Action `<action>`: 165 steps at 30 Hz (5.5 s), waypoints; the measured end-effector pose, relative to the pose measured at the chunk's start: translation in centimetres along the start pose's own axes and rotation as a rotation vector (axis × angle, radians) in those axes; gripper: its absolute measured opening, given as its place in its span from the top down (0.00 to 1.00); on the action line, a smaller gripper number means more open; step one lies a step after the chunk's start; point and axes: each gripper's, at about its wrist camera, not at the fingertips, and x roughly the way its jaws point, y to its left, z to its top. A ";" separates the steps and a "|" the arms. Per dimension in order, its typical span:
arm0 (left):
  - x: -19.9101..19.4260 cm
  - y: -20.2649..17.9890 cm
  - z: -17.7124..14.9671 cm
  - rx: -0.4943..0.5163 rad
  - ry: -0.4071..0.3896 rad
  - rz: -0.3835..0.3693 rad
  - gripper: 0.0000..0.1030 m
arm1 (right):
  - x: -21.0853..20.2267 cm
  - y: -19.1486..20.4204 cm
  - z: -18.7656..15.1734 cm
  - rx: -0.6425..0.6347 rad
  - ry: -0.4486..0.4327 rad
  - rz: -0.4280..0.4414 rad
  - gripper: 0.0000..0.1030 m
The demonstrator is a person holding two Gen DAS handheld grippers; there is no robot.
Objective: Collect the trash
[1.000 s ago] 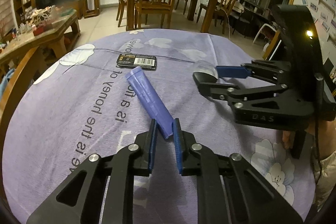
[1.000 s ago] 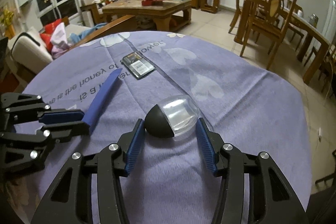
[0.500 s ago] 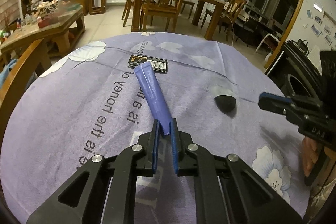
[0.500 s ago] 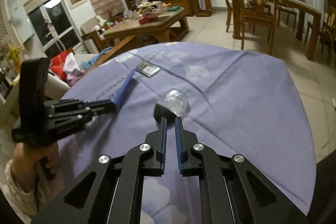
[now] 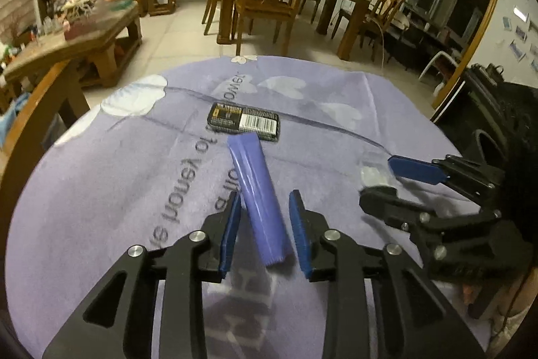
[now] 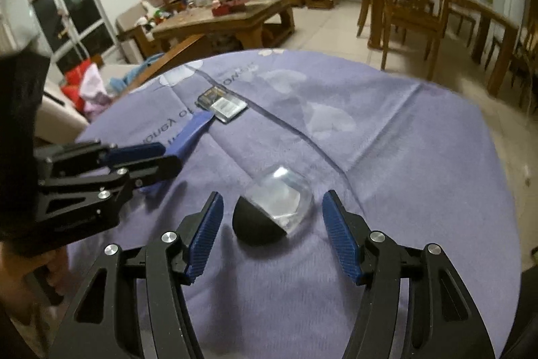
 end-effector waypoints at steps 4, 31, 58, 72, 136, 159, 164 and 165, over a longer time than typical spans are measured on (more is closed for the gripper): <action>0.4 -0.3 0.1 0.054 -0.012 0.049 0.71 | 0.3 0.9 -0.1 -0.077 -0.002 -0.081 0.54; -9.6 -16.9 -2.2 0.370 -0.291 -0.121 0.82 | -19.0 -12.3 -11.4 0.392 -0.420 0.118 0.54; -4.4 -35.3 -4.7 0.638 -0.245 -0.267 0.82 | -28.8 -27.9 -28.2 0.708 -0.586 -0.049 0.54; -2.0 -39.3 -4.6 0.670 -0.222 -0.266 0.79 | -28.2 -30.8 -30.3 0.776 -0.595 -0.065 0.52; -16.9 0.3 -9.1 -0.070 -0.517 0.292 0.05 | -12.5 6.9 -6.7 0.077 -0.672 -0.190 0.05; -15.3 1.0 -9.2 -0.043 -0.460 0.285 0.05 | -10.7 6.2 -6.4 0.048 -0.630 -0.184 0.05; -15.1 1.0 -9.1 -0.036 -0.456 0.288 0.05 | -10.5 6.1 -6.4 0.050 -0.631 -0.182 0.05; -15.1 1.0 -9.1 -0.037 -0.455 0.288 0.05 | -10.7 6.1 -6.4 0.049 -0.631 -0.183 0.05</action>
